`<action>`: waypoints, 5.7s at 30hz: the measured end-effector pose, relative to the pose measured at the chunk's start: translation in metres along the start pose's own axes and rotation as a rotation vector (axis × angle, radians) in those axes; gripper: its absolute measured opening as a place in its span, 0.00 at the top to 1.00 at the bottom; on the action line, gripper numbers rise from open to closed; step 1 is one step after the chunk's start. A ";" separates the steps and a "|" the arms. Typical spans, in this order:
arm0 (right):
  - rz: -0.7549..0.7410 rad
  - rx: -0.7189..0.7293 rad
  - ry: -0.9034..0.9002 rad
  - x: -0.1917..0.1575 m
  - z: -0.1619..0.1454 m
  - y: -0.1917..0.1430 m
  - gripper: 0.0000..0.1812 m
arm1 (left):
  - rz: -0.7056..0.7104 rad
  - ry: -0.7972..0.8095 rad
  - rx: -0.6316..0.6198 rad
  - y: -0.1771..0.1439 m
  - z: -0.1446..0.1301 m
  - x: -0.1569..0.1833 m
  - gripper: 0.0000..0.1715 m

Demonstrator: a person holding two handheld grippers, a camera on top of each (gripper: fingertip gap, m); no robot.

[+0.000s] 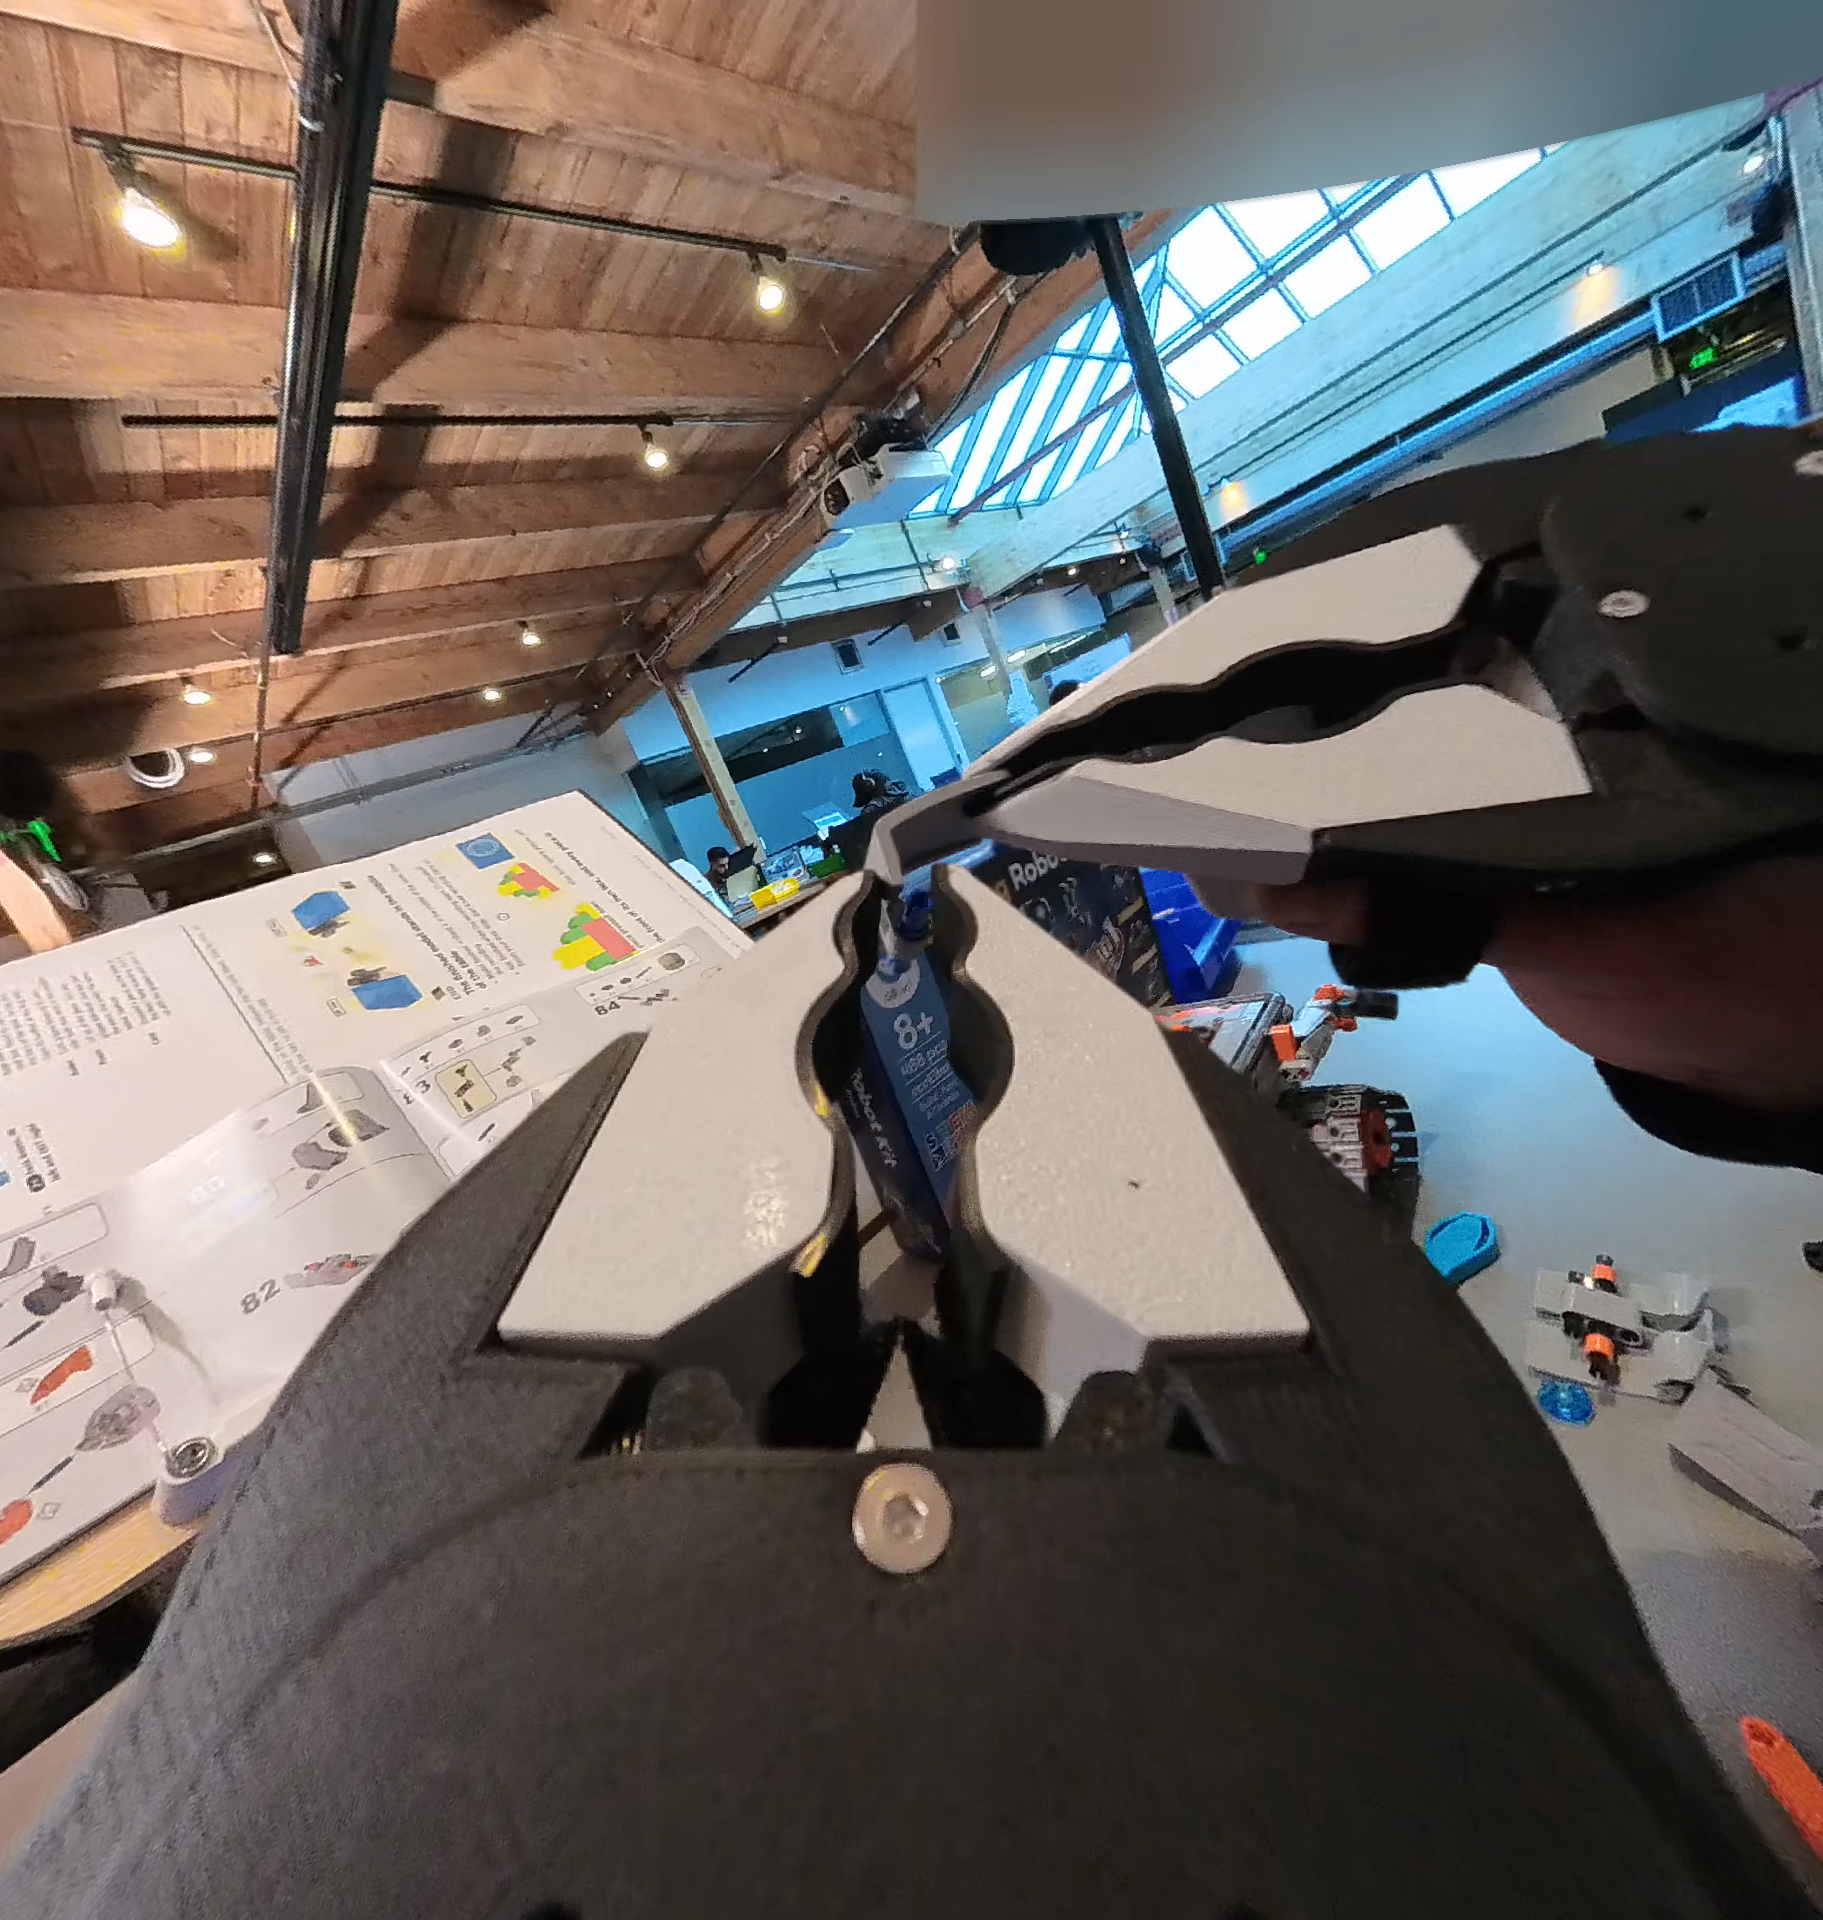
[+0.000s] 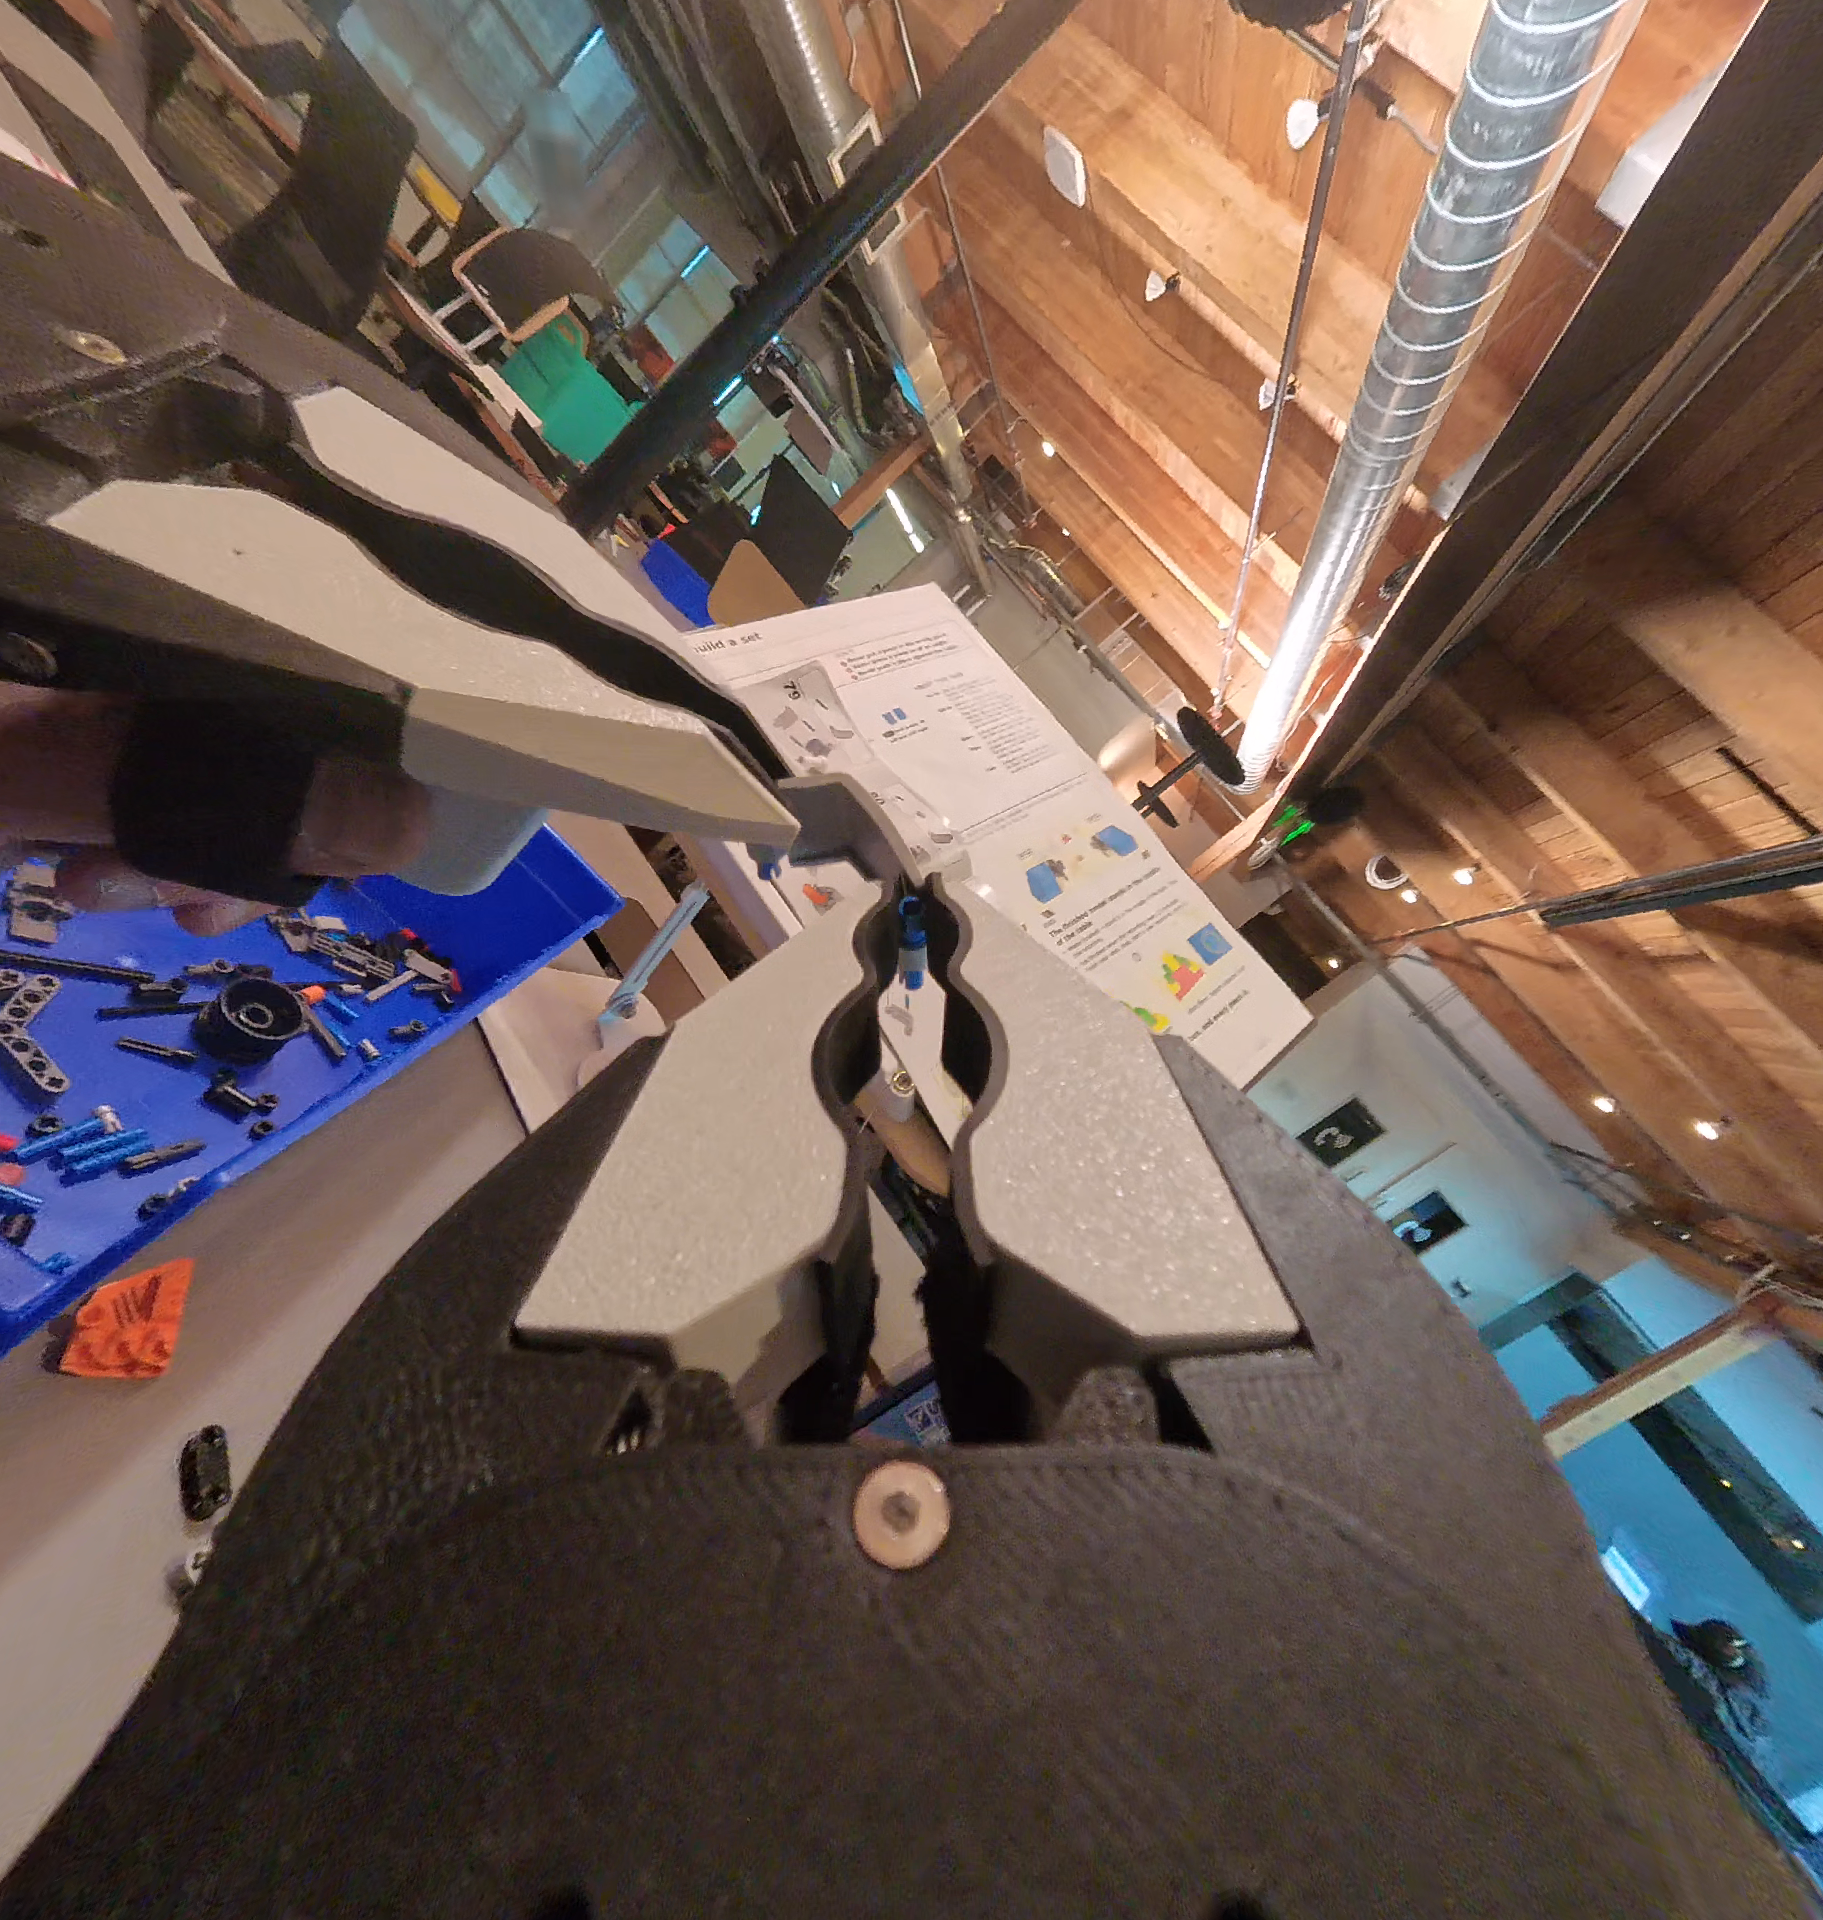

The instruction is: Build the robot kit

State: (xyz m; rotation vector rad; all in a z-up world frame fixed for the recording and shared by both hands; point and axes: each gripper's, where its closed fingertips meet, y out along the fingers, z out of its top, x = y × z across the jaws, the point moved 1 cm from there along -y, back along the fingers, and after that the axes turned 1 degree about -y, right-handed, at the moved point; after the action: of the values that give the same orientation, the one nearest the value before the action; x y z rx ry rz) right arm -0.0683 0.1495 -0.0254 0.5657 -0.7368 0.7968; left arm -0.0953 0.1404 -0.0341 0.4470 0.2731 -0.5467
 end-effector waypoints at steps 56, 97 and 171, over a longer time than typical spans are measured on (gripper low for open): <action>0.500 -0.055 0.943 -0.005 -0.064 -0.108 0.86 | -0.345 0.275 -0.436 -0.060 -0.041 0.071 0.80; 0.561 -0.957 0.761 -0.063 -0.287 -0.252 0.83 | -0.991 0.146 -0.891 -0.045 -0.164 0.247 0.93; 0.650 -0.358 0.920 -0.034 -0.159 -0.141 0.87 | -0.364 1.093 -0.210 -0.008 -0.074 0.153 1.00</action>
State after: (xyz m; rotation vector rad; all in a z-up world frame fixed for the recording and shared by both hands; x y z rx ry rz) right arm 0.0858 0.1637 -0.1750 -0.4044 -0.1664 1.3458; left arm 0.0159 0.1024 -0.1569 0.4593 1.4683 -0.5750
